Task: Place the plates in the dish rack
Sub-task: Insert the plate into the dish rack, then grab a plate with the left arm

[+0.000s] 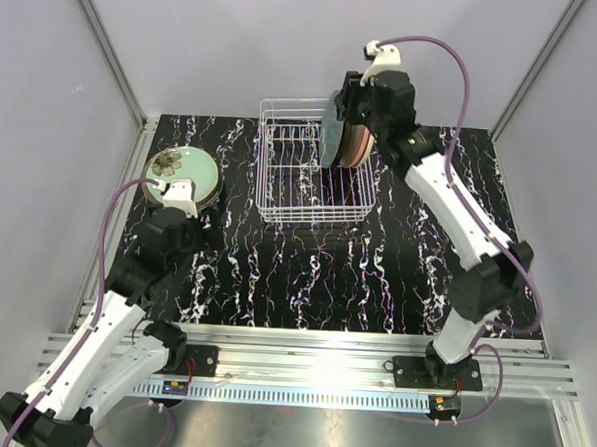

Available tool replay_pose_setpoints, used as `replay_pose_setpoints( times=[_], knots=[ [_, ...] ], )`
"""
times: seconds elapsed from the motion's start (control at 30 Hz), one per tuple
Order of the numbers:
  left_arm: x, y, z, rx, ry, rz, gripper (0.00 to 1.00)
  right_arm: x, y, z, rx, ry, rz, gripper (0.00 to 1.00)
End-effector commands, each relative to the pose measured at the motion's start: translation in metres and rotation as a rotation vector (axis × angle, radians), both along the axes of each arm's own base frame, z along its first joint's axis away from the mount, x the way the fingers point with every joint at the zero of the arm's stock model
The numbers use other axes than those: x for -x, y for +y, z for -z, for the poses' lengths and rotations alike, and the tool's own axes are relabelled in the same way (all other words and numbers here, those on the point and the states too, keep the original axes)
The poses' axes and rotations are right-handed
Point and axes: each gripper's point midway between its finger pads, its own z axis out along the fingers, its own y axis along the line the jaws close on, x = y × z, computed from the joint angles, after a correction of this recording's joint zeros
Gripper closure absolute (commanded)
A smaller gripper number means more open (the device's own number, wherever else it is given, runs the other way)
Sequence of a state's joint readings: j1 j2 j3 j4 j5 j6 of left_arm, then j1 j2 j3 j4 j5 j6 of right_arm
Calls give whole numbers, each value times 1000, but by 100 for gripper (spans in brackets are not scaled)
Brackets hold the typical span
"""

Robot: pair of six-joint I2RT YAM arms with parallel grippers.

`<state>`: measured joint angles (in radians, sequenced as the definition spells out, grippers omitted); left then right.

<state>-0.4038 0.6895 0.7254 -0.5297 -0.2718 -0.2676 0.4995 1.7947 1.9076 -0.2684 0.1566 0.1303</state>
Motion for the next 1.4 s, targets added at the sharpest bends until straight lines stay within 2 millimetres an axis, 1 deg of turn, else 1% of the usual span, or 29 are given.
replay_pose_setpoints(
  times=[0.0,0.03,0.1,0.13,0.17,0.2,0.23,0.27,0.3,0.33,0.37,0.4,0.43,0.47,0.5,0.53,0.6,0.63,0.67,0.7,0.73,0.77,0.8,0.87,0.97,1.0,1.13,1.23,1.37],
  knots=[
    [-11,18,-25,3,-75,-134,1,35,-1,-9,-103,5,-50,50],
    [-12,22,-24,-5,-73,-156,1,51,-8,1,-120,30,-46,49],
    [-12,32,-25,-23,-75,-213,1,65,-16,3,-149,28,-41,48],
    [-13,34,-24,-30,-74,-227,1,80,-23,15,-158,48,-37,47],
    [-13,39,-25,-39,-78,-255,1,86,-26,18,-172,45,-34,47],
    [-12,42,-26,-41,-84,-268,1,93,-30,39,-173,88,-24,47],
    [-13,47,-27,-51,-89,-295,1,105,-36,32,-193,70,-23,47],
    [-13,51,-28,-45,-94,-316,1,112,-40,38,-194,82,-20,47],
    [-13,55,-27,-45,-95,-335,1,117,-46,61,-195,126,9,48],
    [-14,57,-27,-39,-96,-349,1,127,-54,57,-211,110,25,49],
    [-15,61,-28,-25,-98,-372,1,129,-63,64,-216,115,66,51],
    [-16,62,-26,-19,-92,-379,1,134,-71,86,-213,154,93,54],
    [-18,64,-26,-10,-87,-390,1,140,-79,84,-229,143,105,56],
    [-20,65,-29,18,-89,-398,1,145,-84,91,-235,156,118,58],
    [-24,65,-28,21,-77,-401,1,150,-89,107,-233,186,123,60],
    [-28,68,-33,40,-80,-409,1,153,-99,104,-248,171,135,60],
    [-35,74,-31,51,-50,-435,1,162,-108,113,-264,184,136,64],
    [-39,77,-33,58,-44,-448,1,162,-116,116,-273,185,144,66],
    [-44,84,-42,79,-50,-473,1,165,-115,118,-279,189,119,67],
    [-52,87,-37,74,-19,-486,1,168,-118,126,-276,203,120,69],
    [-58,95,-45,88,-25,-513,1,169,-122,125,-279,196,123,75],
    [-62,97,-44,104,-10,-530,1,169,-127,128,-280,202,125,76],
    [-70,99,-36,112,26,-540,1,170,-129,133,-279,211,127,77],
    [-82,96,-36,191,45,-525,1,170,-133,136,-282,215,134,83],
    [-101,108,-21,301,75,-539,1,173,-127,135,-293,215,91,85],
    [-107,111,-7,325,112,-544,1,174,-126,134,-295,213,86,86],
    [-122,125,14,468,162,-530,10,175,-121,135,-308,215,56,87],
    [-138,136,10,474,115,-517,16,176,-119,140,-310,223,45,87],
    [-154,148,21,448,124,-529,18,178,-121,139,-310,220,51,87]
  ],
)
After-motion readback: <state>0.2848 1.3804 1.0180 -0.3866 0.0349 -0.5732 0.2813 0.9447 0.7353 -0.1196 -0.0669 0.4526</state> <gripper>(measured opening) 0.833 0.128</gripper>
